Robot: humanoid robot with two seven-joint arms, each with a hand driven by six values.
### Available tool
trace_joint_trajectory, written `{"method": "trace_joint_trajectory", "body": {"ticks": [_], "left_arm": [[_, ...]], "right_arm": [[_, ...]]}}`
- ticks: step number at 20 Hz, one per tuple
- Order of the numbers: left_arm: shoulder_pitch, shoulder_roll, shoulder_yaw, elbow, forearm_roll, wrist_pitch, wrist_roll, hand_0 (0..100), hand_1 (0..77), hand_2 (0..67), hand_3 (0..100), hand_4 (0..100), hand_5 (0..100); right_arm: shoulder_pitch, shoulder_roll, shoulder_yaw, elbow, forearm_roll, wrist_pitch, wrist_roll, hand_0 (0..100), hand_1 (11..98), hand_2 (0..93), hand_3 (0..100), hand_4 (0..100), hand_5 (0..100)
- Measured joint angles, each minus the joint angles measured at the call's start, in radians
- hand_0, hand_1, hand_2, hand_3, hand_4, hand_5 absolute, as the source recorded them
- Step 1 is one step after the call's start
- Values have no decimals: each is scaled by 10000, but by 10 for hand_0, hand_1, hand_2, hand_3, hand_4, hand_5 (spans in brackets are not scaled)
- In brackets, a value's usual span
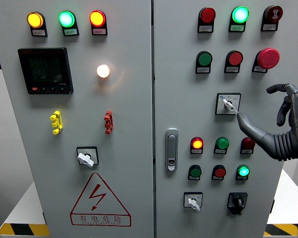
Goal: Rotate and turn off gray switch
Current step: 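Reach the right hand up to the white rotary switch knob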
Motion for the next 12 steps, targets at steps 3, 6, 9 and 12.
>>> {"method": "trace_joint_trajectory", "body": {"ticks": [3,6,9,12], "left_arm": [[0,2,0,0,4,0,0,0,0,132,183,95,118],[0,4,0,0,4,0,0,0,0,132,183,95,118],[0,10,0,0,4,0,0,0,0,132,183,95,118],[0,9,0,0,4,0,0,0,0,132,183,96,118]], "right_arm": [[196,-16,-48,-391,-9,-10,-232,0,348,533,917,1000,976],[361,-23,-94,-685,-11,-46,-338,0,344,555,911,1000,979],[490,-26,-382,-870,-10,-90,-563,0,346,571,907,1000,982],[555,-26,-565,-1060,1,-131,-671,0,345,580,904,1000,982]]}}
